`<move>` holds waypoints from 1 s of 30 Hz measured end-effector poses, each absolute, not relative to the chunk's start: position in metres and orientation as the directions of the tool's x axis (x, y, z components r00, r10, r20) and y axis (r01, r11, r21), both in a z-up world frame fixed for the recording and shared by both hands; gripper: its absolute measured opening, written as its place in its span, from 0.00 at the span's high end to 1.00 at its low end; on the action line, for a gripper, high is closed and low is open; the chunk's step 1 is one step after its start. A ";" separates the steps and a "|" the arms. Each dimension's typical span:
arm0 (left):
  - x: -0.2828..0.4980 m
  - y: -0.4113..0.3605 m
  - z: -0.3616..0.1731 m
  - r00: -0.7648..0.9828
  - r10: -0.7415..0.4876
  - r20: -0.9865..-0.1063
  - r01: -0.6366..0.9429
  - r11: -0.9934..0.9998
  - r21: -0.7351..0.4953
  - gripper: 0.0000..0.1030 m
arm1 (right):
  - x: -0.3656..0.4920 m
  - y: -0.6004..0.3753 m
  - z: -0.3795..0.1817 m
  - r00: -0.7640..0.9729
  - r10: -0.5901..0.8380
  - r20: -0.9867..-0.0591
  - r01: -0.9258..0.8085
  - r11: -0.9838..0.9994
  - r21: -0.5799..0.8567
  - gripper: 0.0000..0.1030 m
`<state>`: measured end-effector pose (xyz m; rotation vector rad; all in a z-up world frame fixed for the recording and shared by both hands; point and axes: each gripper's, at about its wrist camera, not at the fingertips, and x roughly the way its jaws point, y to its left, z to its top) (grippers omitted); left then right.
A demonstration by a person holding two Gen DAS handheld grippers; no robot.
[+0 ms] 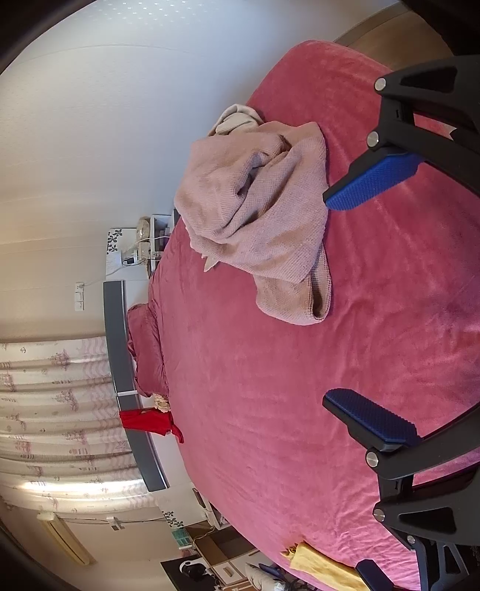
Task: Fold clothes
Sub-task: 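Move both grippers toward the crumpled pink knit sweater on the bed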
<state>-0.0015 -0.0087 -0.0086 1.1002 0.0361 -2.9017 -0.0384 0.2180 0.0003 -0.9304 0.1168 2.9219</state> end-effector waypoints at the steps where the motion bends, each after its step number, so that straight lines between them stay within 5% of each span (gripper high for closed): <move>1: -0.002 -0.009 -0.009 -0.747 -0.028 -0.664 0.045 -0.999 -0.008 0.00 | -0.039 0.218 0.000 -0.813 0.047 -0.581 -0.094 -0.994 0.050 0.03; 30: -0.017 -0.013 -0.023 -0.709 -0.052 -0.704 0.069 -0.998 0.004 0.00 | -0.067 0.253 0.004 -0.795 0.134 -0.592 -0.184 -0.983 0.026 0.03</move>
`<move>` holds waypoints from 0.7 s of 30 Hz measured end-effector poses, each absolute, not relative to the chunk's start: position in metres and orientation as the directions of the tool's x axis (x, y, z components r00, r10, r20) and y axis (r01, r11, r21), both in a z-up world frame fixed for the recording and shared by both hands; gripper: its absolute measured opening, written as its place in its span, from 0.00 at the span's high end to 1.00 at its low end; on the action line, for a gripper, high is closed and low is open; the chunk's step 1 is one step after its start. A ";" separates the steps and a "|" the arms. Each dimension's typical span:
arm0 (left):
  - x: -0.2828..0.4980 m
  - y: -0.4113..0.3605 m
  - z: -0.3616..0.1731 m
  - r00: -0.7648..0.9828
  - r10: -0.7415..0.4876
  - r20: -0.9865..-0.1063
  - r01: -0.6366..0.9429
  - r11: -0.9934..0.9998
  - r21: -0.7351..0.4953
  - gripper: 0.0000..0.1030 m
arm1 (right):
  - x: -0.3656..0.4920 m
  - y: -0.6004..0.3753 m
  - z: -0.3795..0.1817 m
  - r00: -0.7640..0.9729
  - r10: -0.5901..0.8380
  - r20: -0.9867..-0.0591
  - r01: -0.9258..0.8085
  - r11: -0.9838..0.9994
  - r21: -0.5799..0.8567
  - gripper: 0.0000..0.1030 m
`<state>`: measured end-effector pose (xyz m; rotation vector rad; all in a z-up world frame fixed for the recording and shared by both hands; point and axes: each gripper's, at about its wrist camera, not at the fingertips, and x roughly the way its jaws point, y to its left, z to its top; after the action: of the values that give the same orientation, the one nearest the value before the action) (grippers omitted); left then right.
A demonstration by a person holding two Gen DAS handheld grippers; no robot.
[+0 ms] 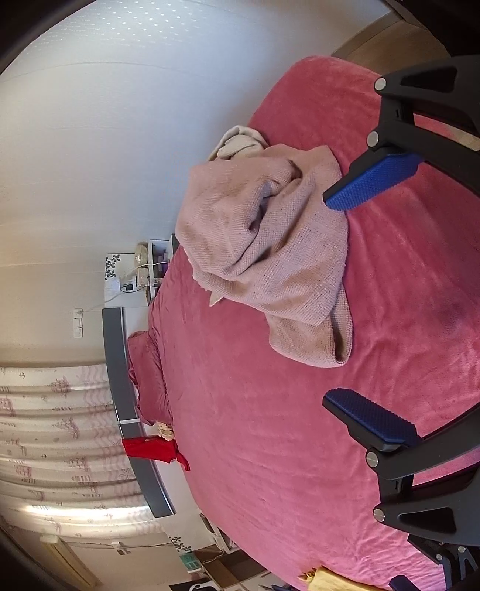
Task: Fold clothes
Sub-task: 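Move both grippers toward the crumpled pink knit sweater on the bed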
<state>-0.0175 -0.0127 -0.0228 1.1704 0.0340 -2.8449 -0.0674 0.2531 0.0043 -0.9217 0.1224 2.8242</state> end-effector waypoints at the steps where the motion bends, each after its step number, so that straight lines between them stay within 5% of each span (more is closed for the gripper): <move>1: -0.017 -0.013 -0.023 -0.709 -0.052 -0.703 0.068 -0.998 0.005 0.00 | -0.068 0.253 0.004 -0.793 0.136 -0.593 -0.186 -0.982 0.024 0.03; 21: -0.013 -0.015 -0.024 -0.706 -0.057 -0.706 0.064 -0.998 0.017 0.00 | -0.066 0.252 -0.001 -0.783 0.122 -0.610 -0.183 -0.982 0.038 0.03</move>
<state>-0.0127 -0.0146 -0.0240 1.1764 0.0137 -2.8419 -0.0658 0.2525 -0.0006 -0.9555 0.1420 2.8191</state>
